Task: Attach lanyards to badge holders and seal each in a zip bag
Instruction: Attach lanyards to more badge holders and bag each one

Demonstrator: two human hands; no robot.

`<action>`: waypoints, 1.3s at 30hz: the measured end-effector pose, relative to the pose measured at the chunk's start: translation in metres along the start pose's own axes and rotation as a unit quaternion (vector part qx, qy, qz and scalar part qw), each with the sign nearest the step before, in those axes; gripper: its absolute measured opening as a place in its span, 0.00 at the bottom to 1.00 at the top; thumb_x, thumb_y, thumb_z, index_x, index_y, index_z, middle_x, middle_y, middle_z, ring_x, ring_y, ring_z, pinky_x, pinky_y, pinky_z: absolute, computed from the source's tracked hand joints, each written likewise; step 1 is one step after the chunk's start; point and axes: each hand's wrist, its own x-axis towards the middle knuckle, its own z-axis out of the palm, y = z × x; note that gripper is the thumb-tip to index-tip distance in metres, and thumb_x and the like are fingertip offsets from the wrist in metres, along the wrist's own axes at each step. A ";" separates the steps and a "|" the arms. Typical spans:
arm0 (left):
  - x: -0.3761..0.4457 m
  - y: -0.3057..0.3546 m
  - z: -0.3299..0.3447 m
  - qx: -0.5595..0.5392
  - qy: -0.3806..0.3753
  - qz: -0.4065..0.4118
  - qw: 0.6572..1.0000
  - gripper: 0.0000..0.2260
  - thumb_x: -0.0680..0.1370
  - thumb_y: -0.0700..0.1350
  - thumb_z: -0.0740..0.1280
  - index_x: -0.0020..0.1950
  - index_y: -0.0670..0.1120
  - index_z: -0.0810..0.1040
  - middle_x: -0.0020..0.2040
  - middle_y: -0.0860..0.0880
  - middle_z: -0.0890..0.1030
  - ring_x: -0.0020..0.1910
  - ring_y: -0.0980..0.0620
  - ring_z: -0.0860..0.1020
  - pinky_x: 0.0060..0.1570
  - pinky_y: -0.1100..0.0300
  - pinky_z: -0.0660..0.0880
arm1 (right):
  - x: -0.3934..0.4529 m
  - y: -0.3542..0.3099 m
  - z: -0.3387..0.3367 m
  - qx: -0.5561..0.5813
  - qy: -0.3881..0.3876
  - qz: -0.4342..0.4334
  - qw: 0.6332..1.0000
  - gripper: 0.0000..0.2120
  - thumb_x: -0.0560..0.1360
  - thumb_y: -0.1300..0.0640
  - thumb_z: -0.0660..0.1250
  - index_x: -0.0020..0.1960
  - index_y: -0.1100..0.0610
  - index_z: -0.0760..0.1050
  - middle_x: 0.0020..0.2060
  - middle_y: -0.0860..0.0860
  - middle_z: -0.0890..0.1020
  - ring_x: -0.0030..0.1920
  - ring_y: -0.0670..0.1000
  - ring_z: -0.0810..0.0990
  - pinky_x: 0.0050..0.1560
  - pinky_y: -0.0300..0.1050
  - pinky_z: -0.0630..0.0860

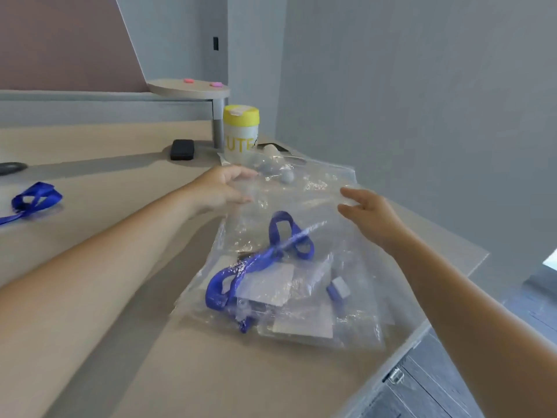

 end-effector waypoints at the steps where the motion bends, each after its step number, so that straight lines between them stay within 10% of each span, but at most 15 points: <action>1: 0.002 -0.006 0.004 0.004 -0.002 -0.003 1.000 0.24 0.73 0.31 0.65 0.68 0.41 0.67 0.68 0.46 0.70 0.61 0.56 0.68 0.45 0.79 0.68 | 0.001 0.006 0.002 -0.008 -0.008 0.004 1.000 0.22 0.76 0.59 0.63 0.69 0.56 0.66 0.61 0.55 0.73 0.60 0.53 0.73 0.53 0.37 0.67; 6: 0.006 -0.029 0.012 0.121 -0.043 -0.032 0.991 0.25 0.73 0.44 0.69 0.69 0.47 0.68 0.69 0.46 0.70 0.67 0.50 0.67 0.61 0.64 0.61 | 0.009 0.026 0.009 -0.152 -0.049 0.012 0.987 0.26 0.74 0.51 0.64 0.71 0.51 0.62 0.74 0.52 0.56 0.74 0.54 0.56 0.74 0.49 0.54; 18: 0.008 -0.043 0.012 0.383 -0.103 -0.030 0.917 0.29 0.75 0.64 0.54 0.74 0.57 0.52 0.77 0.48 0.50 0.76 0.49 0.48 0.75 0.55 0.46 | 0.004 0.026 0.008 -0.364 -0.156 0.031 0.918 0.26 0.78 0.42 0.47 0.74 0.46 0.46 0.76 0.50 0.47 0.76 0.54 0.47 0.73 0.55 0.43; 24: -0.013 -0.029 -0.002 0.285 -0.039 0.005 0.958 0.29 0.76 0.54 0.63 0.73 0.48 0.58 0.75 0.49 0.58 0.74 0.51 0.56 0.71 0.60 0.53 | -0.002 0.004 0.005 -0.260 -0.123 0.042 0.957 0.27 0.78 0.45 0.53 0.74 0.52 0.52 0.75 0.54 0.51 0.75 0.54 0.51 0.74 0.48 0.49; 39: -0.213 -0.059 -0.118 0.439 0.122 -0.198 0.868 0.20 0.75 0.58 0.61 0.56 0.43 0.71 0.63 0.46 0.72 0.62 0.46 0.70 0.56 0.53 0.69 | -0.072 -0.141 0.119 -0.339 -0.260 -0.117 0.897 0.27 0.78 0.45 0.53 0.74 0.55 0.54 0.74 0.51 0.57 0.74 0.53 0.56 0.72 0.47 0.53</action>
